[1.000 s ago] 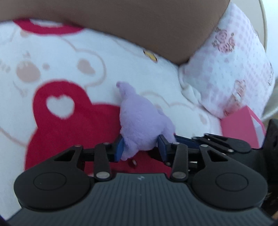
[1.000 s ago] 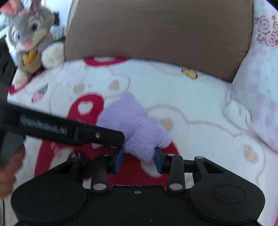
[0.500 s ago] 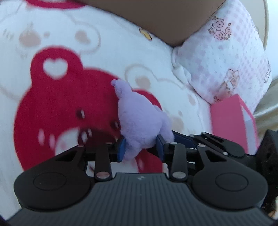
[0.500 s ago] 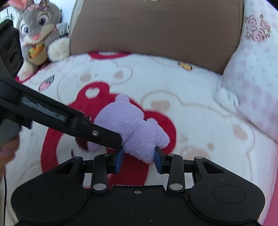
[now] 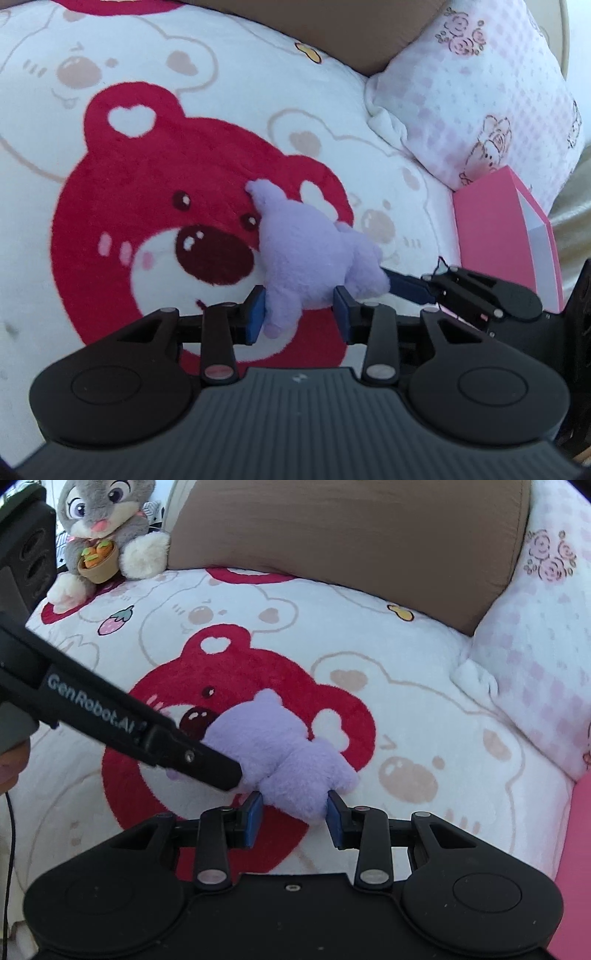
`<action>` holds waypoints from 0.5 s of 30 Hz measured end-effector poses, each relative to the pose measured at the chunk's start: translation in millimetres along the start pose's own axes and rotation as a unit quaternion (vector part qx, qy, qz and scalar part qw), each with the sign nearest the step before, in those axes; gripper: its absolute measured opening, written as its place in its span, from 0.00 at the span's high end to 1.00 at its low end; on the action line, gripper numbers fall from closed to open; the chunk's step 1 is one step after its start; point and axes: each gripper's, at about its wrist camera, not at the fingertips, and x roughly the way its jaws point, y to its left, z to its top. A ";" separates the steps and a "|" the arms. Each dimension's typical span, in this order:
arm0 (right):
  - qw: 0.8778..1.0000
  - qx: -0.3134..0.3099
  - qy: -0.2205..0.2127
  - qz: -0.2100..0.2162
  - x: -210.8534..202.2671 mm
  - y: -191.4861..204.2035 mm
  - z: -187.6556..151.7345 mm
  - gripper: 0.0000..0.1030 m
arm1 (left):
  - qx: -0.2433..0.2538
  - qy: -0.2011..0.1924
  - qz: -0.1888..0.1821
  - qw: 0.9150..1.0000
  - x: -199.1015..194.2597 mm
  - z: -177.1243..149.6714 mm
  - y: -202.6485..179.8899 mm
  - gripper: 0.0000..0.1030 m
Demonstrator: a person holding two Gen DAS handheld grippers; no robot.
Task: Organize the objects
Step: 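Close the left gripper on the purple plush toy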
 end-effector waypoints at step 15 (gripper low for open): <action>0.993 0.105 0.020 0.042 -9.4 -16.1 -6.5 0.24 | 0.037 0.025 -0.004 0.999 -4.8 4.8 -11.3 0.55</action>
